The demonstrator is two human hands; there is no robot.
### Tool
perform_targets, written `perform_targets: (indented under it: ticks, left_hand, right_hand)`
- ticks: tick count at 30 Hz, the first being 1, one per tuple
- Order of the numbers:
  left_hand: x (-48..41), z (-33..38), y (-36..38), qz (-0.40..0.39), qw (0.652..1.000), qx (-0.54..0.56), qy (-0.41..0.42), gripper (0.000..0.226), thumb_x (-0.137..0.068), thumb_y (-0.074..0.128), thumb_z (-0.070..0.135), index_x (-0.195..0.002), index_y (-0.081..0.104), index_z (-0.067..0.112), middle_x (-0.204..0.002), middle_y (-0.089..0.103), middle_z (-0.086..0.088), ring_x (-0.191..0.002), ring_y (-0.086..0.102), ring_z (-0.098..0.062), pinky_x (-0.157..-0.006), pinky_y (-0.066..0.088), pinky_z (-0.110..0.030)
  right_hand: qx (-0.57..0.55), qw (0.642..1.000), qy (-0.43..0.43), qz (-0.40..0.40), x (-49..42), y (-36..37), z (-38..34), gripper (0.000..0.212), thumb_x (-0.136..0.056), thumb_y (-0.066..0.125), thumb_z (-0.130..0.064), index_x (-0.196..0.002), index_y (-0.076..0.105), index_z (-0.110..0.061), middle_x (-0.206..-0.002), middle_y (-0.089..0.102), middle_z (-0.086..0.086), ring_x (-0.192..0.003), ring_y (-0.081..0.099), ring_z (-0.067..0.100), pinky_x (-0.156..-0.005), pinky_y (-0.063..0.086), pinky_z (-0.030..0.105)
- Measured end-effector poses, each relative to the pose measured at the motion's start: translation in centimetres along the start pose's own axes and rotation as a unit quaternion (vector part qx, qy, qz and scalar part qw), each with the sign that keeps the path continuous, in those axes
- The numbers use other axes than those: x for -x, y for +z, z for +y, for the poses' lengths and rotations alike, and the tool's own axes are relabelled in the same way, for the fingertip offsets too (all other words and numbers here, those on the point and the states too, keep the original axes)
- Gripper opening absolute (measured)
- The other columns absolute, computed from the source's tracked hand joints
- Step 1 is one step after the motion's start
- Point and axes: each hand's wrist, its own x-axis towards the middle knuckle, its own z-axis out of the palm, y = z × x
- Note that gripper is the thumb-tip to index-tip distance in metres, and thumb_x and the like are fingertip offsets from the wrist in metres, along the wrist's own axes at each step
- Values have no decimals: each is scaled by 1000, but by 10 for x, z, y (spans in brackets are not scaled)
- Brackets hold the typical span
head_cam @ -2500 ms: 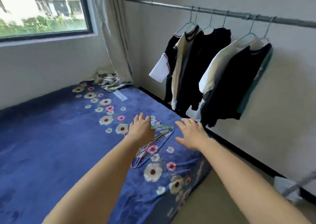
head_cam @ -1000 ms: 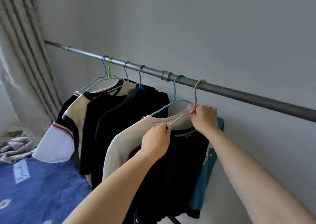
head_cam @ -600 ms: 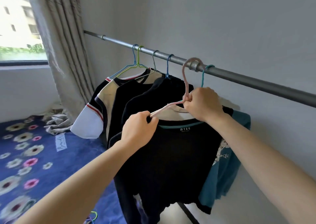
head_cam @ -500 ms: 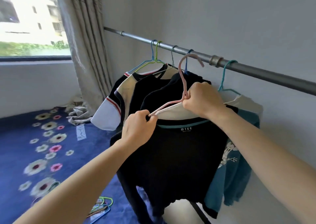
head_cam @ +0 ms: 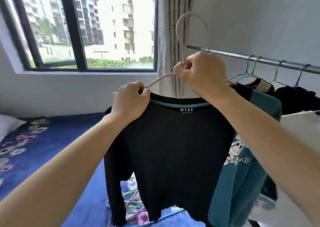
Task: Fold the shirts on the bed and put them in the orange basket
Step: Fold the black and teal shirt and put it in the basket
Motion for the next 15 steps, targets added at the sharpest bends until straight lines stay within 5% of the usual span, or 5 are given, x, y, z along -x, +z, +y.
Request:
perform_targets:
  ticks: [8,15]
  left_hand:
    - [-4,-148,-164,28,960,-270,66,30,-100,33,31,-80,47,14,-62,37,5,-65,45,-22,-65,32,-31]
    - [-17,-230,-266,78,964,-254,-8,41,-100,31,25,-60,34,16,-60,38,0,-54,37,-15,-64,32,-33]
  right_hand:
    - [-54,997,-35,35,-41,57,-174,36,-90,50,-36,-67,63,-12,-49,44,-7,-47,44,8,-55,37,25]
    - [-148,987,-4,63,-65,103,-237,44,-86,54,-32,-58,61,1,-49,54,14,-50,56,30,-57,52,34]
